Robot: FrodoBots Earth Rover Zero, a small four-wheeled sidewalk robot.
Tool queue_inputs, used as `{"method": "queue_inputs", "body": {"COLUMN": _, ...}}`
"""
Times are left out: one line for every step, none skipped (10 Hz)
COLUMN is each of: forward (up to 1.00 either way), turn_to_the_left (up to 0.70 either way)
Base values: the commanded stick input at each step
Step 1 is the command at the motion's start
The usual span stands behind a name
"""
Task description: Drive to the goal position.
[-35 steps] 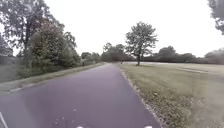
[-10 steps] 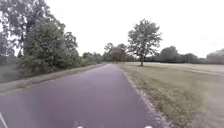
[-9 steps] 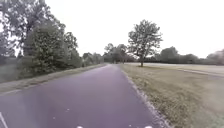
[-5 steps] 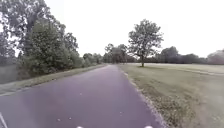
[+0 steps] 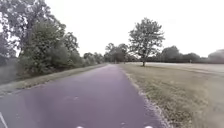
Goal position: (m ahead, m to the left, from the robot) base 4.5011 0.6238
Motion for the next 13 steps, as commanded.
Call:
{"method": "queue_inputs", "body": {"forward": 0.7, "turn_to_the_left": 0.01}}
{"method": "queue_inputs", "body": {"forward": 0.7, "turn_to_the_left": 0.01}}
{"method": "queue_inputs", "body": {"forward": 0.7, "turn_to_the_left": 0.01}}
{"method": "queue_inputs", "body": {"forward": 0.7, "turn_to_the_left": 0.01}}
{"method": "queue_inputs", "body": {"forward": 0.7, "turn_to_the_left": 0.01}}
{"method": "queue_inputs", "body": {"forward": 0.7, "turn_to_the_left": 0.01}}
{"method": "queue_inputs", "body": {"forward": 0.7, "turn_to_the_left": 0.01}}
{"method": "queue_inputs", "body": {"forward": 0.7, "turn_to_the_left": 0.01}}
{"method": "queue_inputs", "body": {"forward": 0.7, "turn_to_the_left": 0.01}}
{"method": "queue_inputs", "body": {"forward": 0.7, "turn_to_the_left": 0.01}}
{"method": "queue_inputs", "body": {"forward": 0.7, "turn_to_the_left": 0.01}}
{"method": "queue_inputs", "body": {"forward": 0.7, "turn_to_the_left": 0.01}}
{"method": "queue_inputs", "body": {"forward": 0.7, "turn_to_the_left": 0.01}}
